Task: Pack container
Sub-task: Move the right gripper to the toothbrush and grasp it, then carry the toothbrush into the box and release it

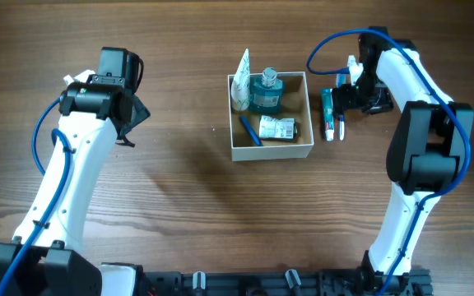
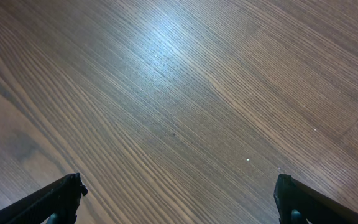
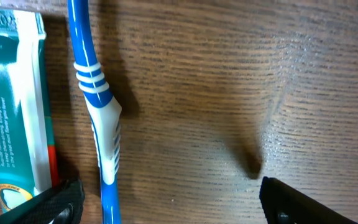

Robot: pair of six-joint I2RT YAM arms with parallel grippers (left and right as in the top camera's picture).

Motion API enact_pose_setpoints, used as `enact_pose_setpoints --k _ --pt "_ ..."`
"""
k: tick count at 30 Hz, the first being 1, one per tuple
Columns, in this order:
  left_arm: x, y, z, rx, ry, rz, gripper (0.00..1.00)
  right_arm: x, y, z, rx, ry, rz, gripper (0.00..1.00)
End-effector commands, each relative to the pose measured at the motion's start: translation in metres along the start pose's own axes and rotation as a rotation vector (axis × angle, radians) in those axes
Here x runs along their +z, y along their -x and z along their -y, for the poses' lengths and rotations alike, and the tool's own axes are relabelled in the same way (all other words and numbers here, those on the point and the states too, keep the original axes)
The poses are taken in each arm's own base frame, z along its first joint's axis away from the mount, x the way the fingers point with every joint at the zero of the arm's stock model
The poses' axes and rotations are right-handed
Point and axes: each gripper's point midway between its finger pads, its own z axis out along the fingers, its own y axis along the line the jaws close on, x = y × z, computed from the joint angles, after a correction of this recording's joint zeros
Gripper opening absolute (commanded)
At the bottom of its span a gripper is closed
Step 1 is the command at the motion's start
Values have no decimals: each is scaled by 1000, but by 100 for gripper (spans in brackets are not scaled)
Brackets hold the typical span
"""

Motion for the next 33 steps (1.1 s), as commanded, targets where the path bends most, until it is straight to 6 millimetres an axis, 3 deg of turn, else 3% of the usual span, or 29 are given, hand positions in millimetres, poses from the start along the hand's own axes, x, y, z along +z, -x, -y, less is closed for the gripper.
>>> enact_pose_setpoints --k 1,7,10,15,17,22,24,28,33 --pt "3 0 -4 -16 20 4 100 13 -2 -6 5 45 -16 90" --pt "3 0 -4 -16 20 4 100 22 -3 -10 13 66 -33 82" --pt "3 0 -4 -16 20 4 100 23 -3 -10 13 66 -35 66" --pt "3 0 -4 -16 20 4 100 23 -3 -10 21 65 -34 46" --pt "3 0 -4 -16 20 4 100 23 -3 -10 24 65 -35 31" --pt "3 0 -4 -16 20 4 100 21 -6 -10 39 66 -50 4" --pt "3 0 -4 -16 20 4 100 18 -7 -10 63 67 -58 4" --pt "3 0 -4 -16 20 4 100 -4 -2 -8 87 66 -62 4" --pt "3 0 -4 -16 20 4 100 -63 5 -4 175 63 -28 4"
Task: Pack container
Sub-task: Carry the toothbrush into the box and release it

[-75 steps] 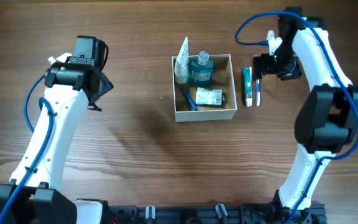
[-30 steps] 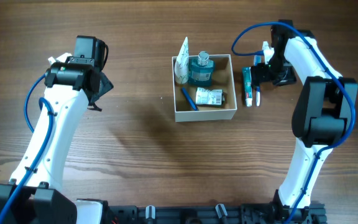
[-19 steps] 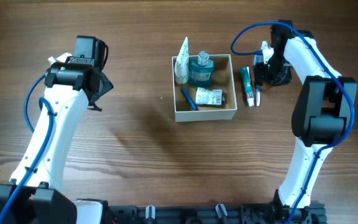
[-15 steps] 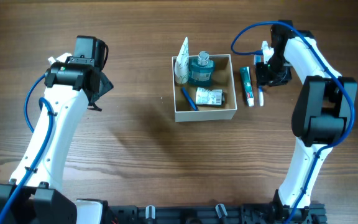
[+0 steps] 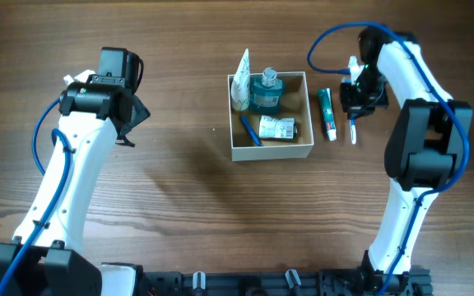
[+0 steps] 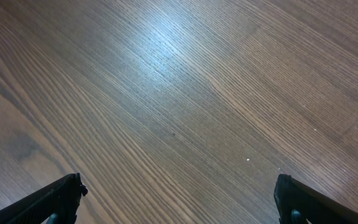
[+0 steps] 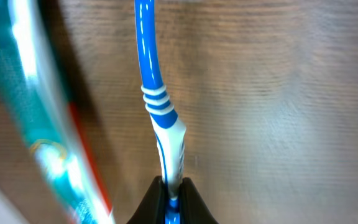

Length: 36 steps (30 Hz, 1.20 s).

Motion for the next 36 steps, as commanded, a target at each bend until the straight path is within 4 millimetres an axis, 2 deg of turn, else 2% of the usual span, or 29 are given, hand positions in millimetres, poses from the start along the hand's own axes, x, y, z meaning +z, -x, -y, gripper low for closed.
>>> enact_pose_setpoints --k 1,4,7,9,12,18,24,30,34,36 --pt "3 0 -4 -16 20 4 100 -58 13 0 118 10 95 4" --pt "3 0 -4 -16 20 4 100 -95 5 -14 177 94 119 4" --pt "3 0 -4 -16 20 4 100 -135 -2 -50 197 302 170 4" --pt "3 0 -4 -16 20 4 100 -152 -6 -70 175 405 188 4" --pt "3 0 -4 -16 20 4 100 -165 -15 -85 238 441 176 4" --pt "3 0 -4 -16 20 4 100 -165 -35 -111 414 424 77 4" --pt "3 0 -4 -16 20 4 100 -152 -44 -114 624 236 68 4" --pt "3 0 -4 -16 20 4 100 -151 -43 -144 563 218 111 4" --pt "3 0 -4 -16 20 4 100 -151 -46 -156 538 217 115 4" --pt "3 0 -4 -16 20 4 100 -151 -47 -158 532 216 114 8"
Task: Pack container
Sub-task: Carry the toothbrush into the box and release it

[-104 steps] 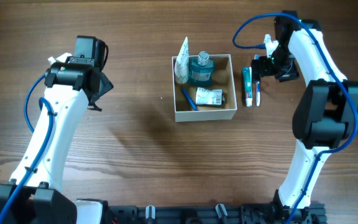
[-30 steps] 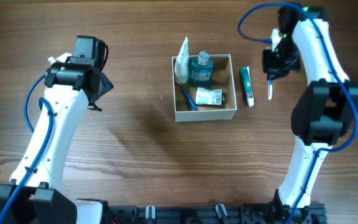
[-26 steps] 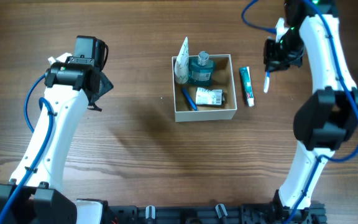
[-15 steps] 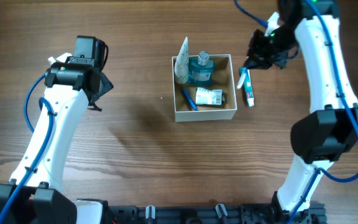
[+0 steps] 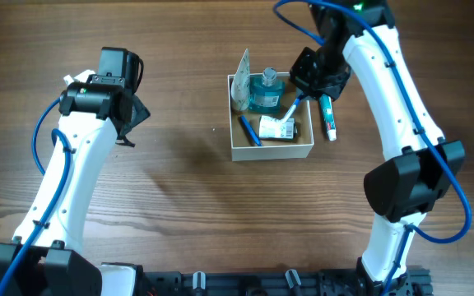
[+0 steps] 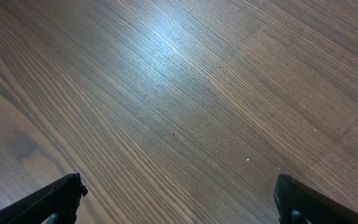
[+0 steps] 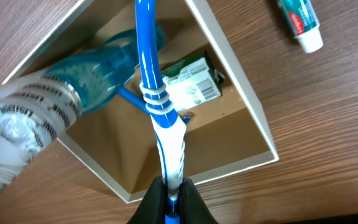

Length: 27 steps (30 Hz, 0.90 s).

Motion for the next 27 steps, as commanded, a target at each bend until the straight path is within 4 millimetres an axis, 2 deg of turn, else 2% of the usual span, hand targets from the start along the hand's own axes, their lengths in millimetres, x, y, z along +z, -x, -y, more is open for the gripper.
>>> enact_pose_setpoints --k 1,4,12,14,19,23,24,26,27 --pt "3 0 -4 -16 20 4 100 -6 2 -1 20 -7 40 12" --pt "3 0 -4 -16 20 4 100 -6 2 -1 24 -6 40 17" --pt "3 0 -4 -16 20 4 100 -6 8 -3 9 -1 64 36" --pt "3 0 -4 -16 20 4 100 -7 14 1 13 -19 94 38" --pt "3 0 -4 -16 20 4 100 -13 39 25 75 -57 143 41" --pt "3 0 -4 -16 20 4 100 -21 64 54 133 -125 218 37" --pt "3 0 -4 -16 20 4 100 -24 72 63 147 -153 249 34" --pt "3 0 -4 -16 20 4 100 -29 86 78 172 -197 304 19" --pt "3 0 -4 -16 20 4 100 -30 92 83 183 -207 319 15"
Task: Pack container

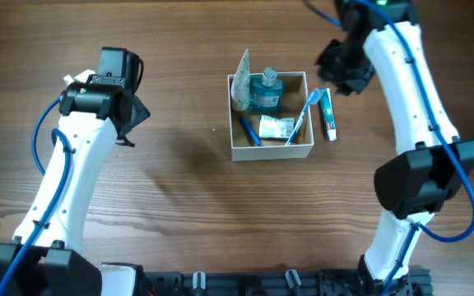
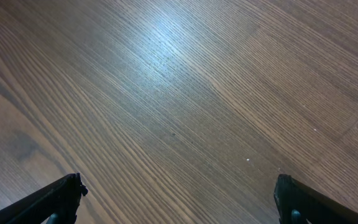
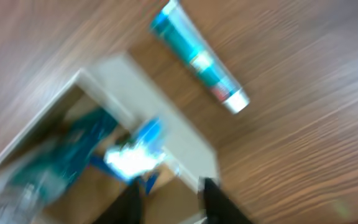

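The white open box (image 1: 234, 117) stands mid-table and holds a white tube (image 1: 241, 85), a teal bottle (image 1: 266, 92), a blue pen (image 1: 249, 131) and a green-white packet (image 1: 276, 127). A blue-and-white toothbrush (image 1: 301, 120) leans inside the box against its right wall; its head (image 3: 135, 152) shows blurred in the right wrist view. A teal toothpaste tube (image 1: 327, 113) (image 3: 197, 59) lies on the table just right of the box. My right gripper (image 1: 341, 74) (image 3: 173, 202) hangs open and empty above the box's far right corner. My left gripper (image 1: 130, 111) (image 2: 179, 205) is open over bare wood at the far left.
The wooden table (image 1: 179, 189) stretches bare between the left arm and the box. The right arm reaches in from the lower right, along the table's right side. The right wrist view is motion-blurred.
My right gripper was shut on the toothbrush over the box; now it is open and farther back and right, and the toothbrush rests inside the box. The left arm is unchanged.
My right gripper stood open over the toothbrush lying beside the toothpaste on the table. Then it was shut on the toothbrush, then held it above the box. Now the toothbrush leans in the box and the gripper is open. The left arm stayed still throughout.
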Robot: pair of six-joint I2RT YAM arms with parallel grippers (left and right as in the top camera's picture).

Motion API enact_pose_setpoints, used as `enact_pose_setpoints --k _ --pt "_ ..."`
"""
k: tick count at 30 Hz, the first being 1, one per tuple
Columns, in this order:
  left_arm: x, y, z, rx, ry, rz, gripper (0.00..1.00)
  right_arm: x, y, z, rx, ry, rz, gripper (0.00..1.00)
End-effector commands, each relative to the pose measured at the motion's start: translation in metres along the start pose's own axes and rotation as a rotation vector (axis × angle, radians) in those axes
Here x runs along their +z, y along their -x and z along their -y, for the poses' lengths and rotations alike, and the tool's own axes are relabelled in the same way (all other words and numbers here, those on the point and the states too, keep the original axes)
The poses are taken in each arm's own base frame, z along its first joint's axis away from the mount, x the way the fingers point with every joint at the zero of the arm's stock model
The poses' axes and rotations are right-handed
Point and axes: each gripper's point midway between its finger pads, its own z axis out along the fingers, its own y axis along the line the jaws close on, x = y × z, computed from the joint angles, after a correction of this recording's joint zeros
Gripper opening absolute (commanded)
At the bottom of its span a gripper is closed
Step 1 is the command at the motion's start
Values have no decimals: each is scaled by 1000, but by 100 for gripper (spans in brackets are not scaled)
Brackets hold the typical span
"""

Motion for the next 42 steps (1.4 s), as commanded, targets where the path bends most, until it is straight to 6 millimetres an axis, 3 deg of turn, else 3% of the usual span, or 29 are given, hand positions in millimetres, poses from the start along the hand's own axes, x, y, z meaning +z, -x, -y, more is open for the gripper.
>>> enact_pose_setpoints --k 1,4,8,10,17,27,34,37,40,42 --pt "3 0 -4 -16 20 4 100 -7 37 24 38 -79 142 12" --pt "3 0 -4 -16 20 3 100 -1 41 12 -42 -17 122 15" --pt "3 0 -4 -16 20 4 100 10 26 -18 -202 132 34 59" --pt "3 0 -4 -16 20 4 100 17 19 -18 -219 137 2 67" --pt "3 0 -4 -16 20 4 100 37 7 -8 -213 97 -57 69" --pt "3 0 -4 -16 20 4 100 65 -35 -17 -282 182 -235 75" --pt "3 0 -4 -16 20 4 100 73 -38 -21 -311 187 -230 75" --pt "3 0 -4 -16 20 4 100 73 -38 -21 -312 190 -227 66" --pt "3 0 -4 -16 20 4 100 73 -35 -24 -314 198 -217 49" --pt "3 0 -4 -16 20 4 100 73 -33 -26 -316 207 -204 44"
